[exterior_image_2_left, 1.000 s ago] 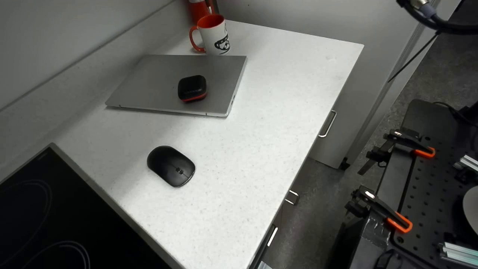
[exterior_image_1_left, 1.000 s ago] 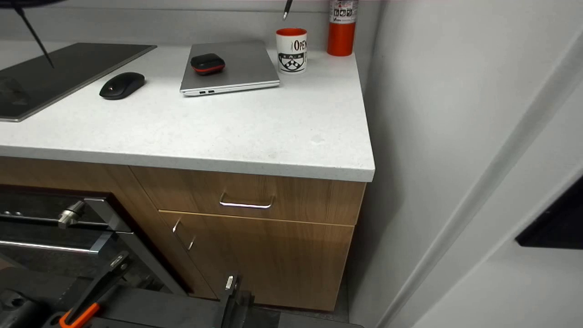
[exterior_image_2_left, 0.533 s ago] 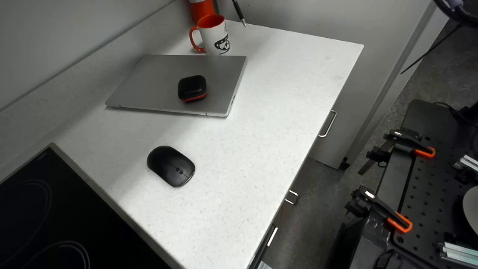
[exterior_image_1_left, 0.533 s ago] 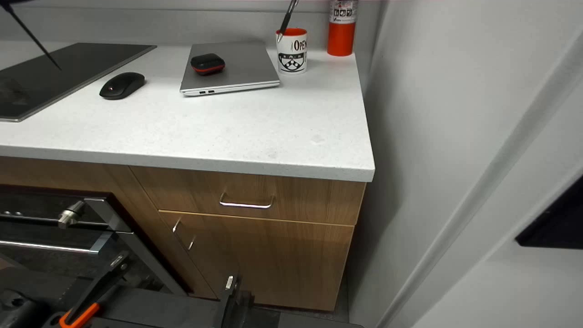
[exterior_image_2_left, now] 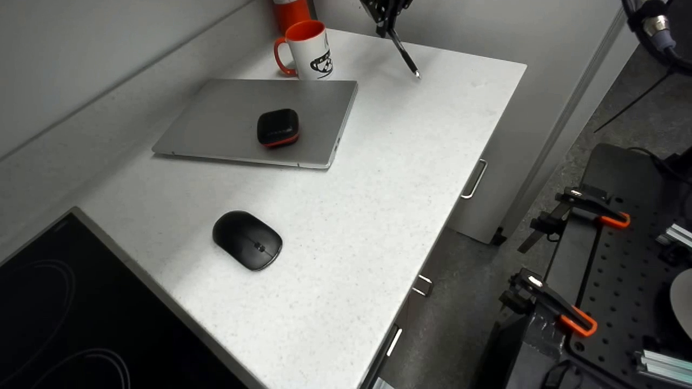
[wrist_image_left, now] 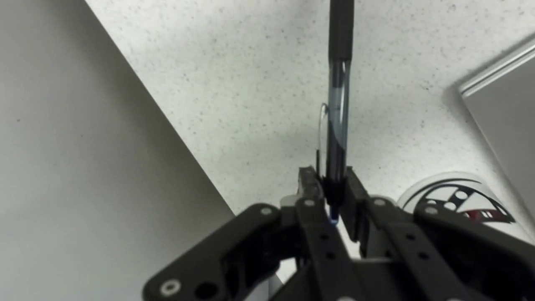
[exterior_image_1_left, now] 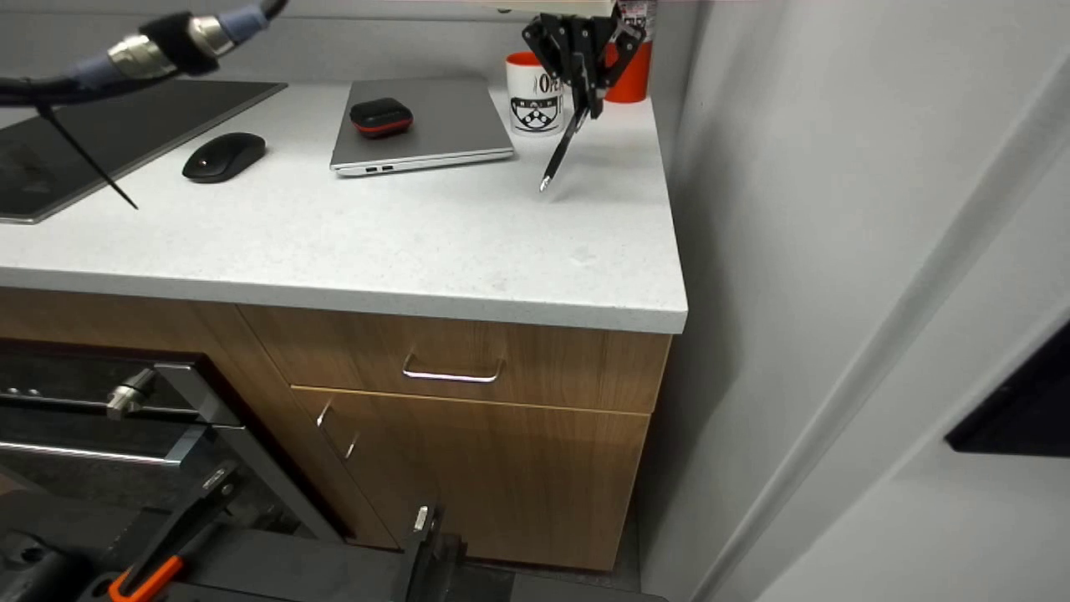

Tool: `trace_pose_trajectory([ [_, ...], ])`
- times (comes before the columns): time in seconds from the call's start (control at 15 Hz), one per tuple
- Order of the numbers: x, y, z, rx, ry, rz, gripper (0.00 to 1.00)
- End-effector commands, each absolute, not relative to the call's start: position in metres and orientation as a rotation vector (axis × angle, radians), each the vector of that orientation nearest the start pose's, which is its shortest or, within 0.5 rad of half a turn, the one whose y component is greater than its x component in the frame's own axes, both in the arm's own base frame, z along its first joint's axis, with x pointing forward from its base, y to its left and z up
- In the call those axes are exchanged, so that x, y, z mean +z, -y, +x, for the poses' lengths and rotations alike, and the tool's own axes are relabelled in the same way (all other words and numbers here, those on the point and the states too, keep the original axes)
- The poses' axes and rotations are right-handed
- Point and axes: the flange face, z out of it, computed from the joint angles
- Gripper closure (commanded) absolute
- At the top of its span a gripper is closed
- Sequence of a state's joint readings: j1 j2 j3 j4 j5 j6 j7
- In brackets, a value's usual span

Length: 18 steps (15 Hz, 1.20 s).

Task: Remove the black pen from the white mug

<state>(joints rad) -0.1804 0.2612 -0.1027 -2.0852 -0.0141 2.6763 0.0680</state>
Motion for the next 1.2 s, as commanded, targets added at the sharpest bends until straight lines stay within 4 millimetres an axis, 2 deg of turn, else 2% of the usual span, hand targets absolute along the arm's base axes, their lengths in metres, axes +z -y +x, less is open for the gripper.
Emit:
trace_pose_trajectory([
  [0.0,0.318,0.161,0.596,-0.451,-0.553,-3.127,0.98],
  [0.4,0.291,0.152,0.614,-0.418,-0.588,-3.120,0.98],
  [0.47,0.289,0.152,0.616,-0.418,-0.593,-3.120,0.77],
  [0.53,0.288,0.153,0.617,-0.421,-0.594,-3.127,0.68],
  [0.6,0.288,0.154,0.618,-0.425,-0.599,-3.127,0.62],
  [1.0,0.302,0.164,0.620,-0.477,-0.614,-3.127,0.09],
  [1.07,0.304,0.166,0.621,-0.483,-0.613,-3.127,0.02],
  [1.13,0.305,0.167,0.621,-0.488,-0.615,-3.127,0.00],
])
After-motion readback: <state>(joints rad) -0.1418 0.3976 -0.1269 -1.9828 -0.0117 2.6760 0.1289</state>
